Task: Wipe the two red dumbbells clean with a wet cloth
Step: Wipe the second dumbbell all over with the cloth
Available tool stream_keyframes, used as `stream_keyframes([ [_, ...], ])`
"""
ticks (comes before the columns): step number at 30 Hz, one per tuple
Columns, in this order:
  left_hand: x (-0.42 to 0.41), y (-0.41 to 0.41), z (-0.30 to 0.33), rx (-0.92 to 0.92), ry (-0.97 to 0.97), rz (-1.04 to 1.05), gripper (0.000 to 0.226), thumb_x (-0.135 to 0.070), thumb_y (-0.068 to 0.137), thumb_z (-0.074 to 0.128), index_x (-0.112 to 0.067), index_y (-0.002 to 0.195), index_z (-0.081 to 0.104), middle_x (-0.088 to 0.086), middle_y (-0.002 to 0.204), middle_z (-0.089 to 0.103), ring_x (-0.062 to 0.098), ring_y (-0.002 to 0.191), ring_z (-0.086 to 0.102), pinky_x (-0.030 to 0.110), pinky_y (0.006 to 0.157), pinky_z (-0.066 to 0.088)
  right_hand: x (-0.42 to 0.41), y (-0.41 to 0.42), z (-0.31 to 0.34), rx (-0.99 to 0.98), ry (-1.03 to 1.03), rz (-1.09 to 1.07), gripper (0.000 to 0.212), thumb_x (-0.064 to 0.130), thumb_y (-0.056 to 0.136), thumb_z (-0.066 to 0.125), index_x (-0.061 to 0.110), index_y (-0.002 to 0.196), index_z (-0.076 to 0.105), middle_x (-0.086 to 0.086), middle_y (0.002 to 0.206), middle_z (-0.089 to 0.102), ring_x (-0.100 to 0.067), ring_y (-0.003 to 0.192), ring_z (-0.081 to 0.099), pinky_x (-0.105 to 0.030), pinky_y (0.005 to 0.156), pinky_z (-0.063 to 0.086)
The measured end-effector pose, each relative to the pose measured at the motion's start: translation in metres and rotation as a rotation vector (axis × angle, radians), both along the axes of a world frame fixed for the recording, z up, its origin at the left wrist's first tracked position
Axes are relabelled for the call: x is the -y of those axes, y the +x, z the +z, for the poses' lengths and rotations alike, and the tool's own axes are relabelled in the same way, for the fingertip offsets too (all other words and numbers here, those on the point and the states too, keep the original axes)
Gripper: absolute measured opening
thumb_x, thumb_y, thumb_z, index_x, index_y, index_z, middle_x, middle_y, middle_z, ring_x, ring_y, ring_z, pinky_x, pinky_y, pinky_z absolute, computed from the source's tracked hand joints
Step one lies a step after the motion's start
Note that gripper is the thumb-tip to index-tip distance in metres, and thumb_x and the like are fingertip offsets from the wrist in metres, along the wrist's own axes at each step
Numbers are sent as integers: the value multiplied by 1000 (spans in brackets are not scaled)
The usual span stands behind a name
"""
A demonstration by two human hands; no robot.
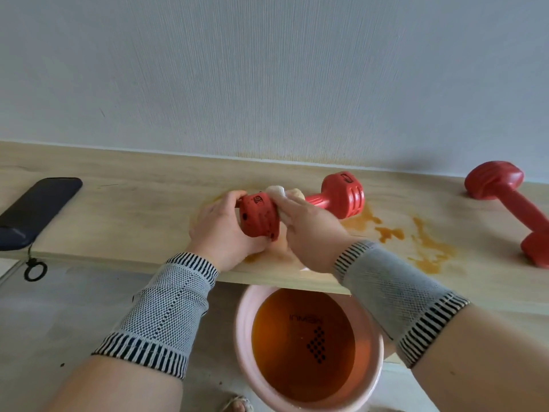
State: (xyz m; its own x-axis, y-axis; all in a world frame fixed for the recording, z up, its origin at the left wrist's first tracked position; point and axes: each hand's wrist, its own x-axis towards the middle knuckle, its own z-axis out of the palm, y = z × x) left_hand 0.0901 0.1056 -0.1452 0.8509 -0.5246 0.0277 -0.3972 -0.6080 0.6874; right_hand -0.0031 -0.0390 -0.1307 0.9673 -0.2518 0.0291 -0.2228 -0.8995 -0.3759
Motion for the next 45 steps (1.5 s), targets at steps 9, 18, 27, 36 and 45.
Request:
stream_keyframes([
  [9,-3,2,1,22,11,-39,112,-70,36,72,-33,137,42,-7,138,52,18,132,42,45,110,36,15,-9,10,-91,-192,-244,64,-4,89,37,15,147,17,-3,155,28,-32,128,50,-39,76,49],
  [18,2,-9,-2,197,128,-32,95,-46,63,83,-37,141,30,-9,144,40,20,135,33,45,111,28,25,-8,5,-54,-110,-186,69,-6,83,35,22,145,23,-1,146,39,-28,129,50,-44,87,53],
  [27,-8,2,9,-66,58,-128,87,-83,40,59,-40,115,54,-17,115,61,7,111,57,33,99,42,27,-14,8,9,-75,-199,70,-6,84,36,28,145,25,2,144,41,-30,107,60,-39,76,54],
  [36,-7,3,6,-52,-122,-38,91,-77,44,58,-33,123,52,-15,120,57,8,116,51,29,100,36,16,-17,3,-2,-140,-207,76,-4,86,38,32,150,17,0,159,22,-35,106,63,-37,71,50],
  [45,-5,6,5,-14,-171,-60,57,-41,77,75,-26,127,53,-15,120,55,5,115,46,24,98,31,14,-18,5,-54,-158,-79,80,-5,88,39,33,152,11,1,159,21,-33,111,61,-41,80,54],
])
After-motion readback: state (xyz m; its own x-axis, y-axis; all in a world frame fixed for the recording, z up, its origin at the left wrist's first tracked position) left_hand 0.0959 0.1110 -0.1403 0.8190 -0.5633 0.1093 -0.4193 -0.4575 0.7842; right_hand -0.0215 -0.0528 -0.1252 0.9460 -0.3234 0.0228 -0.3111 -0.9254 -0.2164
